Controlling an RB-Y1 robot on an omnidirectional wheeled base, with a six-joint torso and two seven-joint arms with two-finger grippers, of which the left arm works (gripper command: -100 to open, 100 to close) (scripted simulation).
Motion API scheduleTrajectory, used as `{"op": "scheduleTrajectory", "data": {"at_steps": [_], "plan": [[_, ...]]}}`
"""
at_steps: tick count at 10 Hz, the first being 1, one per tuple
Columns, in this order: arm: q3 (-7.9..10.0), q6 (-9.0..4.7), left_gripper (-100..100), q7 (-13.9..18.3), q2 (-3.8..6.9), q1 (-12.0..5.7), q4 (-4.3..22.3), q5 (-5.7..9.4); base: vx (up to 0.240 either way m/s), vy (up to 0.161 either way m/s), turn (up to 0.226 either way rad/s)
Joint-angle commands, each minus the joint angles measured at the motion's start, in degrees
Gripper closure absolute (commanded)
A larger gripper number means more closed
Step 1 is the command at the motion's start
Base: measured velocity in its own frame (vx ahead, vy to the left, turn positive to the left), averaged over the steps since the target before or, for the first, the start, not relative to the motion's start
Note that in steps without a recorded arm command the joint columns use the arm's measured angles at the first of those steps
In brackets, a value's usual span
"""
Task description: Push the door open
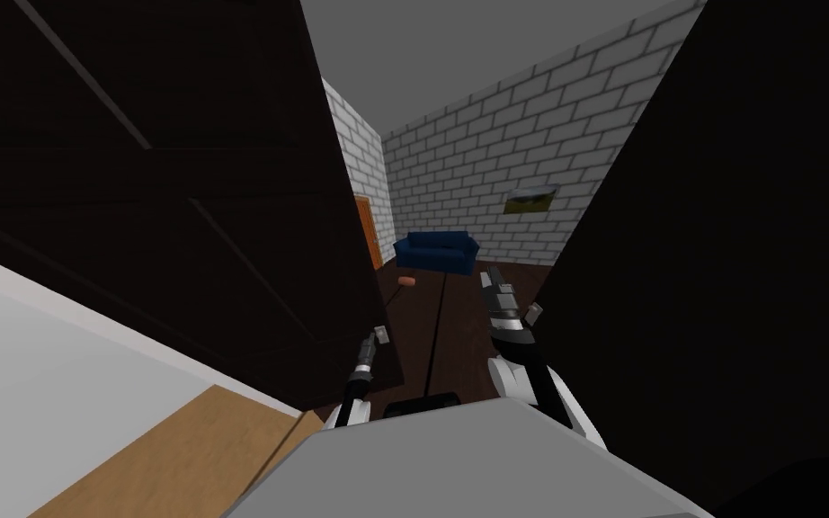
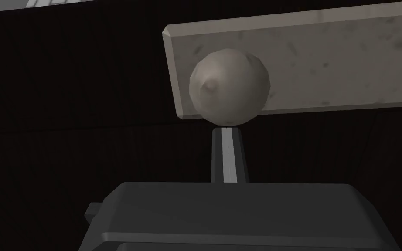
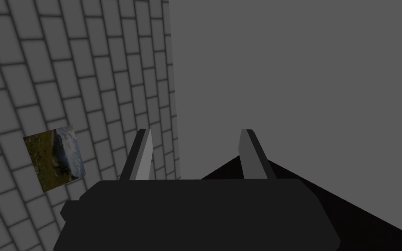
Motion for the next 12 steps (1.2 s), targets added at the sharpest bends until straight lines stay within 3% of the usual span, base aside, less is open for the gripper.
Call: {"op": "scheduleTrajectory", "data": {"at_steps": [1, 4, 6, 7, 12], "plan": [[0.09, 0.28, -100, 0.06, -0.06, 0.1, -0.41, 0.2, -0.061, -0.076, 0.101], [0.25, 0.75, -100, 0.16, -0.55, 0.28, -1.1, 0.55, -0.229, -0.093, 0.047], [0.39, 1.17, -100, 0.25, -1.42, 0.43, -1.71, 0.85, -0.257, -0.095, 0.071], [0.33, 1.07, -100, 0.22, -1.16, 0.48, -1.65, 0.75, -0.113, -0.034, 0.011], [0.94, -0.22, -100, -0.18, -0.88, 0.57, -0.96, 0.99, 0.196, -0.005, -0.026]]}}
